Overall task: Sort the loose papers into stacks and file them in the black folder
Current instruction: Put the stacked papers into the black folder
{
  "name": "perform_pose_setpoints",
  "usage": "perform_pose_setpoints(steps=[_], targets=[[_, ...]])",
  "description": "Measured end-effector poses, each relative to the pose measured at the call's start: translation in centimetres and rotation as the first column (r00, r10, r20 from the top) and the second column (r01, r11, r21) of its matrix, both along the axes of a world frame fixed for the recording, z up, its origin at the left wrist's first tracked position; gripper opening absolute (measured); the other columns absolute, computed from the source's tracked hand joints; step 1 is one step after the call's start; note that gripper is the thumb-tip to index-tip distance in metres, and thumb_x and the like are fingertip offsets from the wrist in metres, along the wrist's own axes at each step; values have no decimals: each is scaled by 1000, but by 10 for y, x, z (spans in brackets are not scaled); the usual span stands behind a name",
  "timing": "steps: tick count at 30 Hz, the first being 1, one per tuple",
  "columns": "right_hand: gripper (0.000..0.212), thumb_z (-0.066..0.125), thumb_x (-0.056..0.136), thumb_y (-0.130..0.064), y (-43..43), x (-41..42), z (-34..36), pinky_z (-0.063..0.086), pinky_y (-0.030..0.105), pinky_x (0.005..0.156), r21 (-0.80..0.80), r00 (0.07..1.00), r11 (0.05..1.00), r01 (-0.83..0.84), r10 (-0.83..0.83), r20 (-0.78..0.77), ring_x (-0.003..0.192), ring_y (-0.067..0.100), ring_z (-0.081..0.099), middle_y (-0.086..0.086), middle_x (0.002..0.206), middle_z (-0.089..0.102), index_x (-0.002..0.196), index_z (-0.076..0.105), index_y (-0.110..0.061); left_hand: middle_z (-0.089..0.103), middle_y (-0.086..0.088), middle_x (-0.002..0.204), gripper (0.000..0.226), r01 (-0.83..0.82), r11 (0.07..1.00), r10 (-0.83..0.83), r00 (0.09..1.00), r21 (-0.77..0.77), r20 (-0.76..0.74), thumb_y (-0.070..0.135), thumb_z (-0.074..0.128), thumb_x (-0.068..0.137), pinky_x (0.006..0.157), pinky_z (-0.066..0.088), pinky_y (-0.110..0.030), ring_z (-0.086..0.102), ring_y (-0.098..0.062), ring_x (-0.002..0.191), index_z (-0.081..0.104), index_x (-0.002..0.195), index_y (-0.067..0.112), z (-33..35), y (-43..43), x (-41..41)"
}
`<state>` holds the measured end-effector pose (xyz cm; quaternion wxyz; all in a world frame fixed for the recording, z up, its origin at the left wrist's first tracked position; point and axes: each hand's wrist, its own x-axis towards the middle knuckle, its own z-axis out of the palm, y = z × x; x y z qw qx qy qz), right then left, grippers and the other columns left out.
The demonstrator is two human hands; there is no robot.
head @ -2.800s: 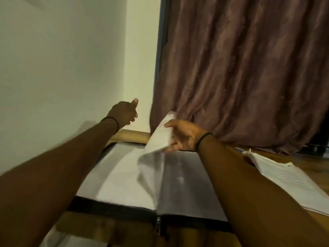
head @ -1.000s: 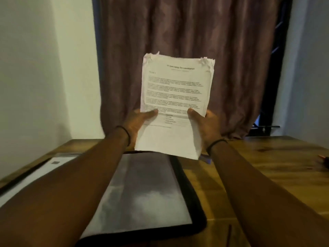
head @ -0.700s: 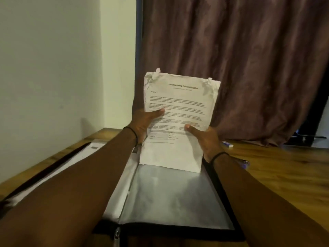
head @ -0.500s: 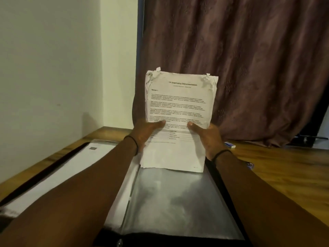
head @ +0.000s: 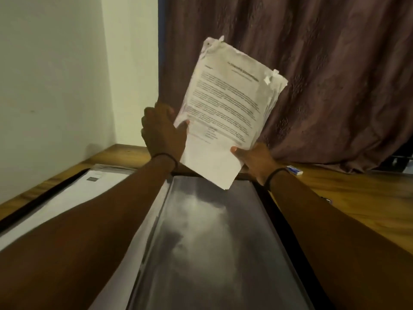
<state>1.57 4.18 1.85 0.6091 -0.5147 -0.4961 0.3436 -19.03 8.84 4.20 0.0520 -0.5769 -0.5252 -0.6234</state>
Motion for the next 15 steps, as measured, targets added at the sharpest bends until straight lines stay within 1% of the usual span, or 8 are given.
perform_pose_setpoints(steps=[1, 2, 4, 5, 7, 9, 12, 15], targets=[[18, 66, 92, -7, 6, 4, 0, 59, 44, 78, -4, 998, 1000, 26, -26, -57, 92, 21, 68, 7, 106, 70, 109, 62, -12, 56, -7, 103, 32, 38, 999, -38, 999, 18, -29, 40, 76, 79, 77, 42, -32, 56, -24, 95, 57, 91, 18, -9, 4, 3], [18, 66, 93, -7, 12, 7, -1, 61, 38, 70, -6, 993, 999, 53, -53, -101, 88, 19, 68, 5, 102, 69, 109, 61, -12, 57, -5, 96, 29, 114, 993, -115, 992, -13, -55, 41, 75, 80, 73, 42, -30, 57, -23, 90, 56, 83, 19, -21, 11, 6], [15, 65, 93, -9, 26, 15, -6, 59, 29, 57, -14, 985, 997, 78, -79, -155, 86, 16, 68, 2, 100, 69, 106, 61, -14, 61, -1, 82, 32, 267, 944, -301, 938, -195, -170, 42, 72, 82, 68, 43, -28, 60, -19, 79, 56, 70, 18, -44, 24, 14], [14, 66, 93, -9, 34, 18, -11, 59, 29, 56, -19, 983, 997, 72, -74, -169, 88, 18, 69, 3, 102, 70, 105, 62, -16, 63, 0, 76, 34, 317, 901, -398, 875, -295, -275, 45, 70, 82, 66, 46, -29, 60, -18, 74, 58, 67, 17, -55, 29, 19], [20, 67, 92, -12, 45, 24, -21, 58, 30, 60, -31, 983, 998, 59, -64, -174, 95, 23, 71, 8, 108, 72, 112, 63, -15, 67, 3, 71, 34, 361, 836, -534, 712, -414, -456, 49, 66, 76, 62, 50, -32, 60, -14, 66, 66, 65, 18, -71, 30, 26], [27, 67, 92, -12, 55, 27, -29, 57, 29, 59, -33, 979, 998, 62, -67, -190, 97, 25, 70, 11, 112, 71, 118, 62, -11, 66, 9, 69, 26, 396, 774, -622, 622, -494, -476, 47, 71, 75, 57, 45, -24, 57, -5, 62, 70, 67, 22, -78, 32, 28], [22, 66, 92, -9, 58, 27, -38, 58, 30, 55, -13, 979, 998, 68, -69, -192, 99, 28, 69, 13, 114, 70, 113, 62, -14, 60, 15, 64, 14, 429, 732, -660, 636, -528, -399, 31, 76, 78, 54, 33, -13, 53, 0, 60, 69, 68, 24, -80, 34, 25], [18, 65, 92, -6, 57, 26, -44, 58, 31, 53, 23, 980, 996, 83, -78, -182, 92, 27, 69, 16, 115, 69, 108, 64, -14, 59, 11, 64, 13, 444, 757, -640, 654, -480, -404, 21, 73, 79, 54, 34, -16, 51, -3, 60, 67, 68, 18, -82, 29, 27]])
